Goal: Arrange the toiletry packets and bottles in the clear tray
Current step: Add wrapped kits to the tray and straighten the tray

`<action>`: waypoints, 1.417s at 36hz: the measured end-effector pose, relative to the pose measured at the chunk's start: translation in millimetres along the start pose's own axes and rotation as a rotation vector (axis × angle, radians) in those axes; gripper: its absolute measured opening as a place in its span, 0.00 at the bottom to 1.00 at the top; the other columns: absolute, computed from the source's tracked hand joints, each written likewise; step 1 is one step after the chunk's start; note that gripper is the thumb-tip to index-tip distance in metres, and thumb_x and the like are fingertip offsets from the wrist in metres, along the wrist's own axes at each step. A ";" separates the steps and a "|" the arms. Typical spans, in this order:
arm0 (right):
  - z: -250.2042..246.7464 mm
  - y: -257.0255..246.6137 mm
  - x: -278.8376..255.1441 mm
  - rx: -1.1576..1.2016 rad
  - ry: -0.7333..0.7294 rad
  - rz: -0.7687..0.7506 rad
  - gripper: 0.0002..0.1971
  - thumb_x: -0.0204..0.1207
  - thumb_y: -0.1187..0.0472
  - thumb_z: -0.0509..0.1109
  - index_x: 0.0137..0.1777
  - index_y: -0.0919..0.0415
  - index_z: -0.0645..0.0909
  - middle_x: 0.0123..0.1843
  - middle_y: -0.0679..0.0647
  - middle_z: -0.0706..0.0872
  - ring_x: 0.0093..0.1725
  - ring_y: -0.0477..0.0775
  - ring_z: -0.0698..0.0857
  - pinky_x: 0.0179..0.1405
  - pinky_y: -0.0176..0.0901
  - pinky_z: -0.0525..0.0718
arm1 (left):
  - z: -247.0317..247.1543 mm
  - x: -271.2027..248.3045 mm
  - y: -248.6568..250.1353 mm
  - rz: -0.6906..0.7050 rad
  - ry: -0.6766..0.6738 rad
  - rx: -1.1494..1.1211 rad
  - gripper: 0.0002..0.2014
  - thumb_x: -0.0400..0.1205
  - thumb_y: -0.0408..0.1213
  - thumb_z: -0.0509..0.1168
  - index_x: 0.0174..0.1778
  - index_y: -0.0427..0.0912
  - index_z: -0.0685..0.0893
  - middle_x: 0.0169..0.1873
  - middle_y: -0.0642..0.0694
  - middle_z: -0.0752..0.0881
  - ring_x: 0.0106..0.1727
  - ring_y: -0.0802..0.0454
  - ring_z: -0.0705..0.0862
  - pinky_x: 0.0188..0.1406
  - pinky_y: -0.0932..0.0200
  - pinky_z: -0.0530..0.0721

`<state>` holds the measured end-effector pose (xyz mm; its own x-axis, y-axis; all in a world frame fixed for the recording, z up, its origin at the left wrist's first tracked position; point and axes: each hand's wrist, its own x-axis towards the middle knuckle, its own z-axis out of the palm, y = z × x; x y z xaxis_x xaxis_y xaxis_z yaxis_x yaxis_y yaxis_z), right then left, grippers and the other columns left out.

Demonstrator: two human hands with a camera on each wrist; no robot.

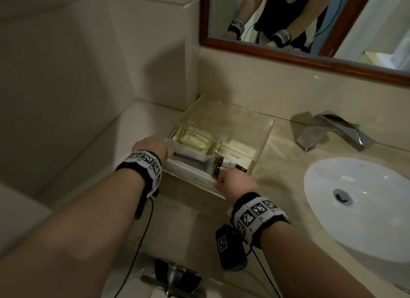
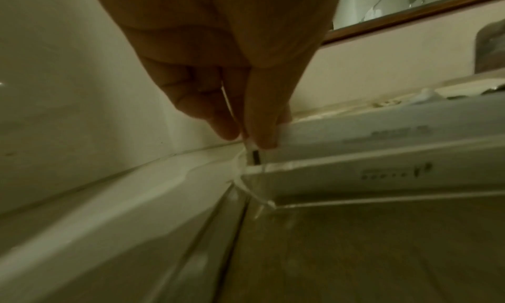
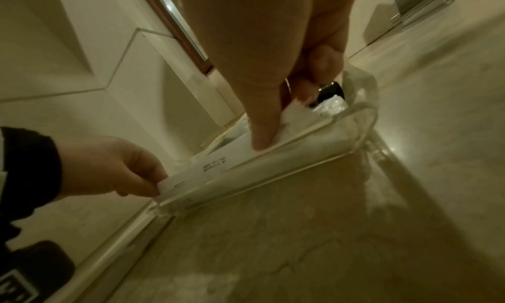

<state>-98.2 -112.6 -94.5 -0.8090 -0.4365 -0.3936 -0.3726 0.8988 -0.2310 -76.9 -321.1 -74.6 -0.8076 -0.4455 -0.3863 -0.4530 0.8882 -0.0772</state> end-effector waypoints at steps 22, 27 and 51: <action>-4.5 57.4 10.3 -0.084 0.105 -0.090 0.29 0.84 0.41 0.47 0.82 0.50 0.55 0.85 0.47 0.56 0.83 0.49 0.58 0.79 0.53 0.53 | 0.3 6.3 108.0 0.642 0.046 0.002 0.26 0.79 0.36 0.63 0.75 0.49 0.71 0.78 0.52 0.64 0.73 0.49 0.73 0.72 0.53 0.74; -9.1 56.6 17.8 -0.087 0.139 -0.120 0.25 0.83 0.41 0.47 0.75 0.50 0.67 0.78 0.47 0.71 0.76 0.51 0.70 0.74 0.57 0.60 | 7.7 9.0 107.3 0.614 0.016 0.031 0.30 0.78 0.38 0.65 0.78 0.49 0.67 0.78 0.52 0.63 0.74 0.49 0.71 0.73 0.54 0.73; -2.6 51.4 6.7 -0.168 0.192 -0.057 0.30 0.83 0.39 0.43 0.79 0.54 0.60 0.79 0.53 0.68 0.74 0.57 0.65 0.69 0.53 0.61 | -3.2 5.2 102.6 0.509 0.123 0.045 0.25 0.80 0.36 0.58 0.75 0.53 0.71 0.71 0.50 0.79 0.68 0.46 0.78 0.66 0.51 0.76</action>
<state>-123.9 -69.2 -106.6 -0.8501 -0.4852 -0.2047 -0.4772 0.8741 -0.0904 -128.7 -232.7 -81.6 -0.9609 0.0357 -0.2746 0.0223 0.9984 0.0516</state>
